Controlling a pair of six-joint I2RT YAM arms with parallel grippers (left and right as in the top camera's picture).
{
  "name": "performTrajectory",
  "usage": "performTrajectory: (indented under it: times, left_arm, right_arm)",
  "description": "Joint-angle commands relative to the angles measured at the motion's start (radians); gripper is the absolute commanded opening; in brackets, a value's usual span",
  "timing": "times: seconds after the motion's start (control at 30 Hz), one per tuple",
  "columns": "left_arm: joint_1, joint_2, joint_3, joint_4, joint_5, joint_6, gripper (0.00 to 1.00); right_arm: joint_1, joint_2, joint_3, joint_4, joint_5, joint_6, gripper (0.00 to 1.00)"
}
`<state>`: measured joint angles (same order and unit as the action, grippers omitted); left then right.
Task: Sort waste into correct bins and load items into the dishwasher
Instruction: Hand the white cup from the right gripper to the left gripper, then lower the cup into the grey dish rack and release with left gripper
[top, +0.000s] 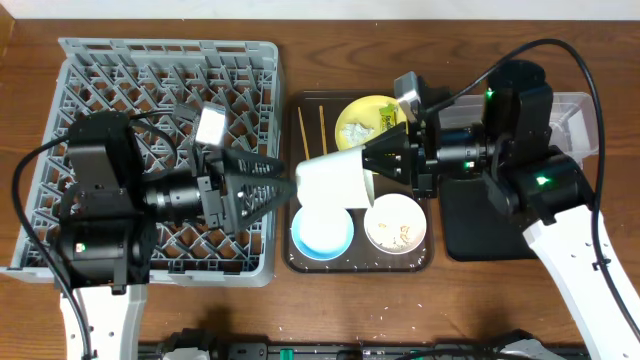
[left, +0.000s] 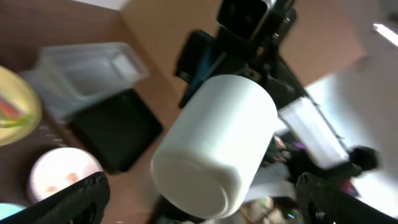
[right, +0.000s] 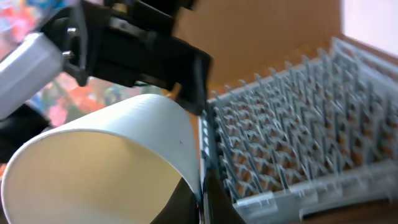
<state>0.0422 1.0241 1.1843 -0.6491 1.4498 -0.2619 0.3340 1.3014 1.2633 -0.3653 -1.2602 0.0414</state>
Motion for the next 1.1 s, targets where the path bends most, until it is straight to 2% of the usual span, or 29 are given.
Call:
performTrajectory:
  times: [0.0,0.13,0.23,0.47,0.63,0.67,0.7,0.73,0.77,0.8,0.9,1.0,1.07]
  left_arm:
    - [-0.005,-0.005,0.018,0.000,0.122,-0.006,0.96]
    - [-0.035,-0.006,0.018,0.000,0.121,-0.006,0.96]
    - [-0.068,-0.005,0.018,0.005,0.115,-0.005,0.95]
    - [-0.128,-0.006,0.018,0.004,0.109,-0.005,0.73]
    - [-0.129,-0.006,0.018,0.004,0.047,-0.006,0.63]
    - [-0.129,-0.006,0.018,0.004,0.024,-0.007,0.63]
    - [-0.129,-0.006,0.018,0.004,-0.005,-0.007,0.62]
    - [-0.127,-0.006,0.018,0.004,-0.039,-0.010,0.59]
    - [-0.126,-0.006,0.018,0.004,-0.077,-0.015,0.58]
    - [-0.124,-0.007,0.018,0.003,-0.121,-0.022,0.57]
    - [-0.103,-0.007,0.018,-0.018,-0.243,-0.033,0.56]
    - [-0.056,-0.008,0.018,-0.110,-0.403,-0.041,0.56]
    - [-0.007,-0.011,0.019,-0.211,-0.568,-0.041,0.56]
  right_arm:
    - [0.041,0.001,0.012,0.049,-0.074,0.021,0.01]
    - [0.083,0.001,0.012,0.077,0.079,0.062,0.01]
    - [0.121,0.005,0.012,0.111,0.103,0.067,0.01]
    - [0.185,0.010,0.012,0.183,0.240,0.104,0.01]
    - [0.186,0.010,0.012,0.158,0.239,0.105,0.01]
    - [0.186,0.010,0.012,0.151,0.240,0.105,0.05]
    - [0.186,0.010,0.012,0.145,0.244,0.104,0.18]
    - [0.186,0.010,0.012,0.138,0.259,0.104,0.40]
    - [0.185,0.010,0.012,0.128,0.286,0.104,0.58]
    - [0.182,0.010,0.012,0.111,0.327,0.104,0.68]
    - [0.171,-0.002,0.012,0.020,0.525,0.104,0.80]
    - [0.163,-0.023,0.012,-0.077,0.723,0.104,0.84]
    - [0.163,-0.039,0.012,-0.128,0.805,0.104,0.86]
